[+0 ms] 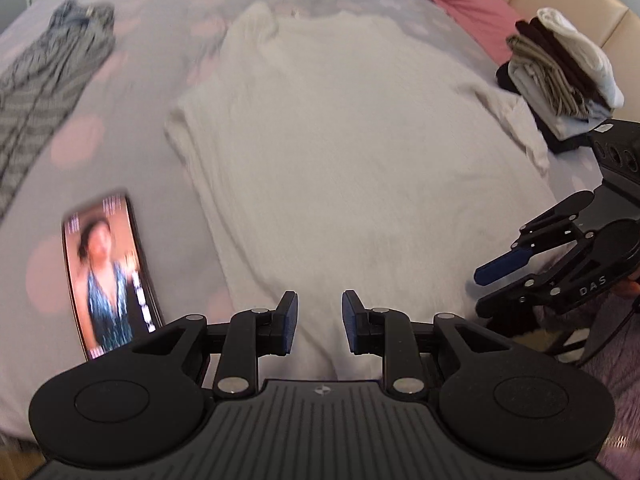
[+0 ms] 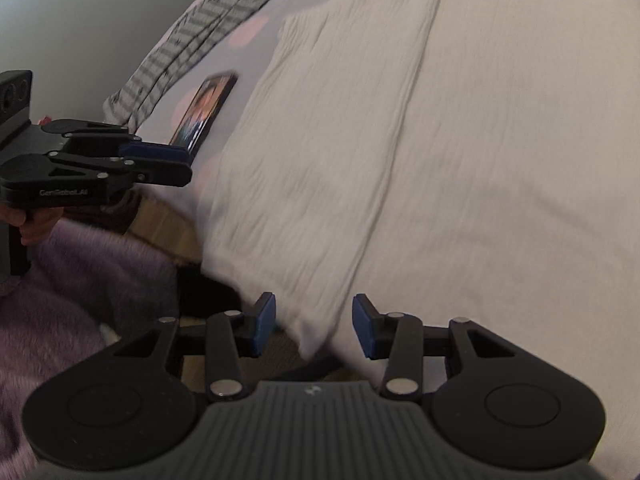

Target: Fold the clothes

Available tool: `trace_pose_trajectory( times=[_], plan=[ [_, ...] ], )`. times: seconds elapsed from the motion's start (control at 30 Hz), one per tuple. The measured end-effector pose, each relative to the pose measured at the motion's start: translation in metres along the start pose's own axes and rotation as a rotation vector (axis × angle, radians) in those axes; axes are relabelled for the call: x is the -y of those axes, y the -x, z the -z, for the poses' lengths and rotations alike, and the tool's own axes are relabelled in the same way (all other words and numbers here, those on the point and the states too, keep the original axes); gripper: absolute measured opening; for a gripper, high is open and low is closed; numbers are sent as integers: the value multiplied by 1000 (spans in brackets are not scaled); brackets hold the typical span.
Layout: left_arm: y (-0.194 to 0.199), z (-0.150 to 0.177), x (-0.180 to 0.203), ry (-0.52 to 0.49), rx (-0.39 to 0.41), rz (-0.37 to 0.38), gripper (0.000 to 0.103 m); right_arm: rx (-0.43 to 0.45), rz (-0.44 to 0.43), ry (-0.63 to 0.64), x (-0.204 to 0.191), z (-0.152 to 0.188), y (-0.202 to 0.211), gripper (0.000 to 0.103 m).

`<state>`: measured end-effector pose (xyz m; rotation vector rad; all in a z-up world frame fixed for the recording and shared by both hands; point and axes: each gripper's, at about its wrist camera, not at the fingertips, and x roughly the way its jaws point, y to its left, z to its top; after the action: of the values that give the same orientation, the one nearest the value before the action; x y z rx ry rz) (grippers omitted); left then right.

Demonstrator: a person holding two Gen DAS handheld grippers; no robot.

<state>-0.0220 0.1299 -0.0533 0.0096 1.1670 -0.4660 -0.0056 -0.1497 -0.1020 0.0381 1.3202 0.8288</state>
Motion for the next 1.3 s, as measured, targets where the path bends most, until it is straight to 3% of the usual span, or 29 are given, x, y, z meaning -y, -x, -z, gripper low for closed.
trace_pose_trajectory(
  times=[0.13,0.3,0.4,0.47,0.57,0.6,0.77,0.87,0.9,0.93,0.97,1.0,1.03,1.17,1.23,1.3],
  plan=[
    [-11,13,11,-18,-43,5,22,-36,-20,-13,-2,21,-10,44],
    [-23,14,18,-28,-78,-7,22,-3,-50,-59,3,22,-20,37],
    [-31,14,13,4,-92,-17,22,-4,-61,-64,8,21,-24,23],
    [-33,16,12,10,-100,-16,15,-14,-57,-68,9,21,-26,6],
    [-29,18,14,3,-95,-28,7,-19,-63,-74,10,21,-25,3],
    [-24,17,14,2,-88,-32,0,-13,-74,-74,10,20,-23,2],
    [-9,17,17,4,-67,-48,0,-3,-134,-60,3,21,-13,0],
    [-13,18,18,5,-74,-93,0,-10,-67,-42,0,21,-13,5],
    [-16,18,16,17,-86,-93,3,-9,-38,-40,1,21,-15,6],
    [-18,18,14,32,-96,-83,14,-9,-11,-39,2,21,-16,9],
    [-19,19,11,46,-99,-72,21,-11,-13,-61,6,20,-17,17],
    [-19,20,9,59,-100,-60,34,-14,-22,-82,9,20,-18,23],
    [-21,20,9,66,-102,-53,42,-17,-31,-103,13,20,-19,36],
    [-31,18,10,74,-117,-37,40,-20,-29,-99,14,19,-25,37],
    [-37,18,13,68,-133,-33,22,-16,-39,-98,14,17,-27,31],
    [-41,19,16,61,-145,-48,12,-16,-48,-99,14,16,-28,13]
  ],
)
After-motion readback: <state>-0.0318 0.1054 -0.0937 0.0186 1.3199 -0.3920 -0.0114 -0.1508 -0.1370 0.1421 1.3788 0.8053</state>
